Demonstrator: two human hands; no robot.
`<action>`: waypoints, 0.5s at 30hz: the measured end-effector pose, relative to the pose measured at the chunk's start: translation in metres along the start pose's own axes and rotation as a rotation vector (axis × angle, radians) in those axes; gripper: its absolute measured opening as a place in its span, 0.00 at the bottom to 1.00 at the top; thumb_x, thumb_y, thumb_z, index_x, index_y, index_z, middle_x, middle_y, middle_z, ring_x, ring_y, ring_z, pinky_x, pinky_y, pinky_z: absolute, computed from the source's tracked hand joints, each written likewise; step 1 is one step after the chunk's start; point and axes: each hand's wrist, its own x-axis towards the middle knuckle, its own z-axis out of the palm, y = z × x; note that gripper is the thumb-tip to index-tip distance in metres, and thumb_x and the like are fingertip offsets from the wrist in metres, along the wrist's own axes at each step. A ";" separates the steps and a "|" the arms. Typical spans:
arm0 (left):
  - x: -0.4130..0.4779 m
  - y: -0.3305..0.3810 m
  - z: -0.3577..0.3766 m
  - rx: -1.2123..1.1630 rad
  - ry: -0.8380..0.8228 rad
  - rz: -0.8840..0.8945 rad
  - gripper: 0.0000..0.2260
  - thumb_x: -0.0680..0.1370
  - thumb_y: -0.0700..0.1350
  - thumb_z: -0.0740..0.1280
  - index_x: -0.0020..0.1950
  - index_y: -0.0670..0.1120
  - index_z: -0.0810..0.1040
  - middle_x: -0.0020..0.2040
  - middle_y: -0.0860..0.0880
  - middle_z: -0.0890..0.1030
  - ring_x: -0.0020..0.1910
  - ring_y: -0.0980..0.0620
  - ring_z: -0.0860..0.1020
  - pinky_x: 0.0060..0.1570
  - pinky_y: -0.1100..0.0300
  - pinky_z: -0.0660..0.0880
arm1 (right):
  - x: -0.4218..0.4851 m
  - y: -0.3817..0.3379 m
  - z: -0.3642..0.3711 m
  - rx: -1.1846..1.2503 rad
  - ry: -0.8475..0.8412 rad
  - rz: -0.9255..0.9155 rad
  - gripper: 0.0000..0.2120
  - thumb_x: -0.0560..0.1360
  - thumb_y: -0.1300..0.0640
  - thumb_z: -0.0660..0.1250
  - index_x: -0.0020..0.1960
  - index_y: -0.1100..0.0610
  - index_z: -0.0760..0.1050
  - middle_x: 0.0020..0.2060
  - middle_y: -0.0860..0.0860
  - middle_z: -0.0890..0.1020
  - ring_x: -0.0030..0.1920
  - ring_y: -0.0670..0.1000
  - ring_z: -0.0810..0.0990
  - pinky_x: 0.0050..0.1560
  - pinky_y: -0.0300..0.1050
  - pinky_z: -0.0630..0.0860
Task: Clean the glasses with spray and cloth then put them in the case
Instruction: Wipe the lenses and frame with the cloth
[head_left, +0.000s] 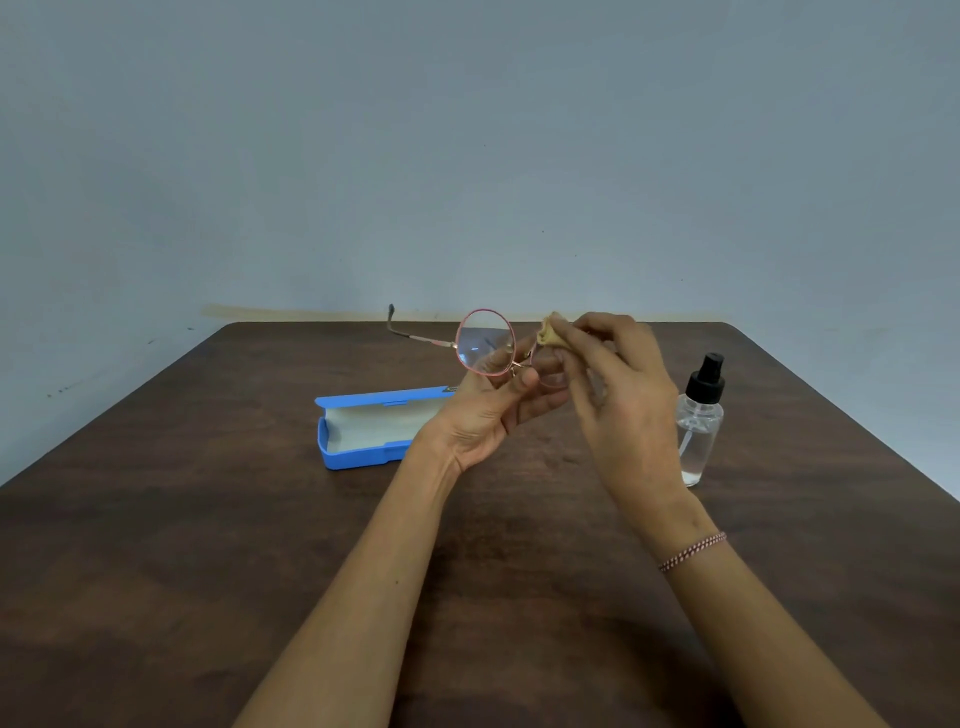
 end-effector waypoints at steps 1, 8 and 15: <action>0.000 -0.001 -0.001 0.008 0.009 -0.004 0.23 0.56 0.51 0.82 0.49 0.50 0.84 0.43 0.50 0.85 0.42 0.52 0.83 0.41 0.61 0.80 | 0.000 -0.001 0.000 0.018 -0.015 -0.025 0.14 0.75 0.63 0.63 0.60 0.61 0.77 0.53 0.47 0.70 0.53 0.49 0.72 0.55 0.33 0.69; 0.000 0.001 -0.006 0.019 0.000 0.001 0.23 0.57 0.53 0.80 0.50 0.51 0.84 0.43 0.50 0.85 0.43 0.54 0.83 0.42 0.61 0.80 | 0.002 -0.001 -0.001 0.032 -0.071 -0.090 0.13 0.74 0.65 0.64 0.57 0.61 0.79 0.53 0.48 0.71 0.53 0.50 0.71 0.57 0.29 0.65; -0.001 0.001 -0.007 0.082 -0.009 -0.029 0.20 0.59 0.51 0.80 0.48 0.48 0.84 0.42 0.50 0.85 0.43 0.53 0.83 0.42 0.59 0.80 | 0.005 -0.001 -0.003 0.003 -0.112 -0.092 0.14 0.72 0.70 0.63 0.56 0.62 0.79 0.53 0.53 0.74 0.53 0.50 0.69 0.56 0.26 0.63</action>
